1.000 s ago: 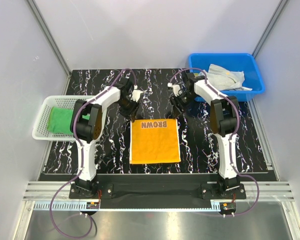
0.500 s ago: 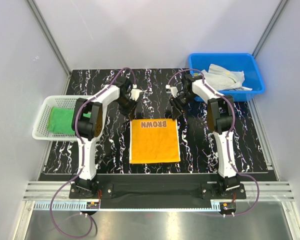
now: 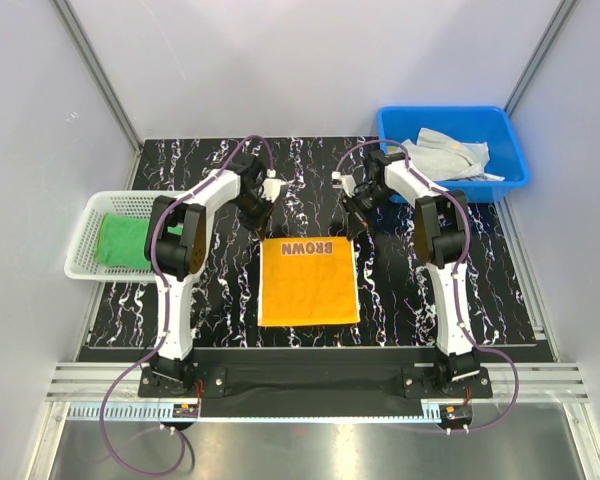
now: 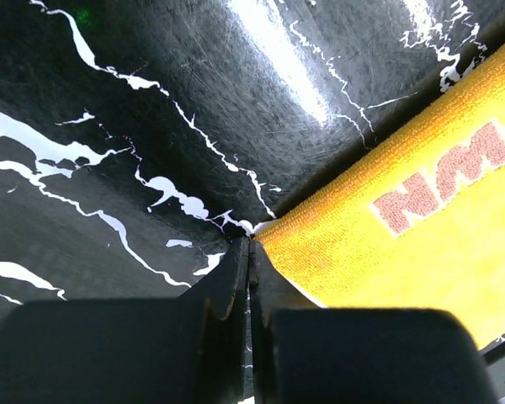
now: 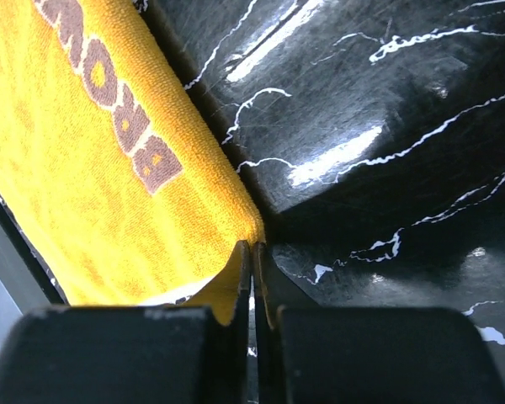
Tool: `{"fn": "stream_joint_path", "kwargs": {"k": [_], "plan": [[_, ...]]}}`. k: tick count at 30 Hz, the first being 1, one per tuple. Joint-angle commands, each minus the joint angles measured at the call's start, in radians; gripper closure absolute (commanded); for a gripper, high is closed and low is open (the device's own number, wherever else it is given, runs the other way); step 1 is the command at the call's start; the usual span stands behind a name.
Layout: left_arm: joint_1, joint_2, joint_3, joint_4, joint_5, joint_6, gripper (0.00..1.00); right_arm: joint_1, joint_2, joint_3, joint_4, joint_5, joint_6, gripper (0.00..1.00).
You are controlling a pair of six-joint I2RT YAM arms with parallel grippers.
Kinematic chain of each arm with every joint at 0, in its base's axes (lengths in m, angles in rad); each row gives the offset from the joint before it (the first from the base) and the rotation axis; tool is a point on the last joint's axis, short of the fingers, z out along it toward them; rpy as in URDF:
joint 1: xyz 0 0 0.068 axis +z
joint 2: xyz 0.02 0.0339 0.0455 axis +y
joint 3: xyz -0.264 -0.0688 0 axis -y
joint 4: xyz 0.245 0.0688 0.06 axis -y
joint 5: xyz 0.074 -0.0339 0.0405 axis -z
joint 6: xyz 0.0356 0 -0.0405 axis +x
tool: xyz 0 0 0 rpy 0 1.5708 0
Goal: Fold and stack the towels
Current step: Fold the towel
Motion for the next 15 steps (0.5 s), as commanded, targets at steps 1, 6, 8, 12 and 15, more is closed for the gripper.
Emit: {"fn": "stream_joint_path", "kwargs": {"k": [1,6,8,12,15], "plan": [[0.004,0.012,0.048,-0.001,0.017,0.006,1.0,-0.015,-0.086,-0.039,0.078,-0.004,-0.018,1.0],[0.002,-0.068,0.03,0.089,-0.061,-0.038,1.0,-0.021,-0.206,-0.143,0.342,0.117,0.037,1.0],[0.004,-0.126,-0.001,0.161,-0.102,-0.048,1.0,-0.028,-0.267,-0.199,0.404,0.137,0.04,1.0],[0.002,-0.194,-0.053,0.232,-0.134,-0.046,1.0,-0.028,-0.332,-0.275,0.548,0.166,0.033,1.0],[0.004,-0.201,-0.05,0.241,-0.121,-0.04,1.0,-0.028,-0.356,-0.314,0.583,0.126,0.031,1.0]]}}
